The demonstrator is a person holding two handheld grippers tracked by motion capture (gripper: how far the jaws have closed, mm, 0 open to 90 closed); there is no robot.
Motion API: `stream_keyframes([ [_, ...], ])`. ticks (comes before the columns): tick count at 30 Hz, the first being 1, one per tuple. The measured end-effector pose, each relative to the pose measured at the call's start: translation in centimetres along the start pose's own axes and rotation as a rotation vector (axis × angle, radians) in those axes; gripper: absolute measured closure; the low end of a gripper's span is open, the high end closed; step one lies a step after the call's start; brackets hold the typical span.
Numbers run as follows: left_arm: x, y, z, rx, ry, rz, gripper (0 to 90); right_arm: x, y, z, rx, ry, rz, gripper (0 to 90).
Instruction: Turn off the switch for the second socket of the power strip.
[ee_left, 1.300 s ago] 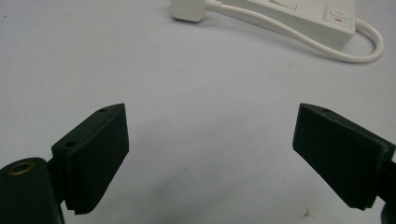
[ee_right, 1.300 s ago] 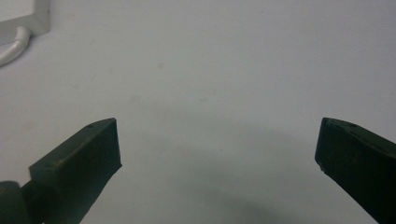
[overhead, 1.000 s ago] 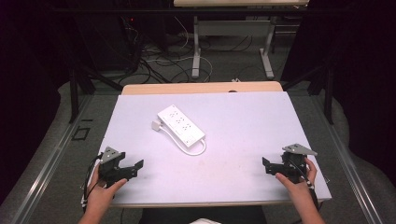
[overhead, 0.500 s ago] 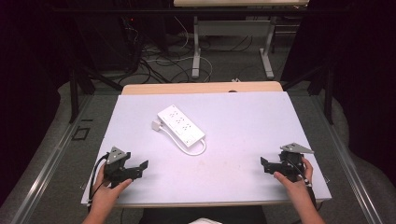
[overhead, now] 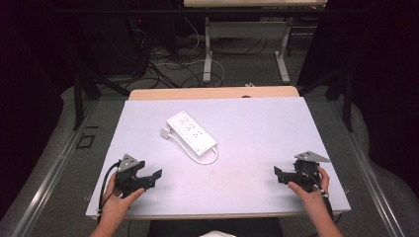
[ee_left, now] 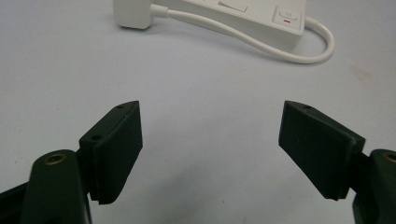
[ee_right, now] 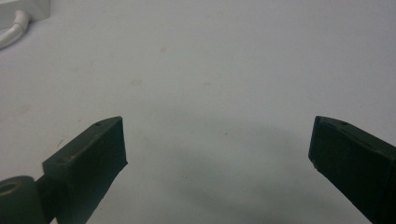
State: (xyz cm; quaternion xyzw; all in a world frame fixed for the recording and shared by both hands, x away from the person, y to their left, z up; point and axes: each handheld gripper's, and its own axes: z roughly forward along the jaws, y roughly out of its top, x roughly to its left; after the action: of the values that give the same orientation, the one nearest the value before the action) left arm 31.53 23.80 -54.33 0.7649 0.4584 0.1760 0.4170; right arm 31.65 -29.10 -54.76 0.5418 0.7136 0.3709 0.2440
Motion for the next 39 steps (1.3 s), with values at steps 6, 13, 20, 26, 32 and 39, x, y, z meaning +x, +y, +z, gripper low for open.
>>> stream_keyframes([
  [6,-0.6,1.1,0.0,-0.015,-0.004,0.025,22.6,-0.1,-0.1,0.0,-0.005,0.001,0.005,3.7],
  [13,-1.2,1.9,0.3,-0.017,-0.014,0.043,22.6,-0.2,0.1,-0.2,-0.019,-0.005,0.01,3.7],
  [20,-1.9,2.9,0.8,-0.011,-0.027,0.025,23.1,0.0,0.4,0.1,-0.023,0.0,0.021,3.7],
  [26,-2.1,4.0,1.1,0.002,-0.03,-0.032,23.8,0.1,0.5,0.4,-0.019,0.003,0.011,3.7],
  [32,-1.9,5.1,1.3,0.004,-0.025,-0.035,24.5,0.3,0.5,0.4,-0.018,0.003,0.015,3.7],
  [39,-2.2,6.3,1.7,0.003,-0.028,-0.014,24.7,0.2,0.6,0.5,-0.024,0.001,0.027,3.7],
])
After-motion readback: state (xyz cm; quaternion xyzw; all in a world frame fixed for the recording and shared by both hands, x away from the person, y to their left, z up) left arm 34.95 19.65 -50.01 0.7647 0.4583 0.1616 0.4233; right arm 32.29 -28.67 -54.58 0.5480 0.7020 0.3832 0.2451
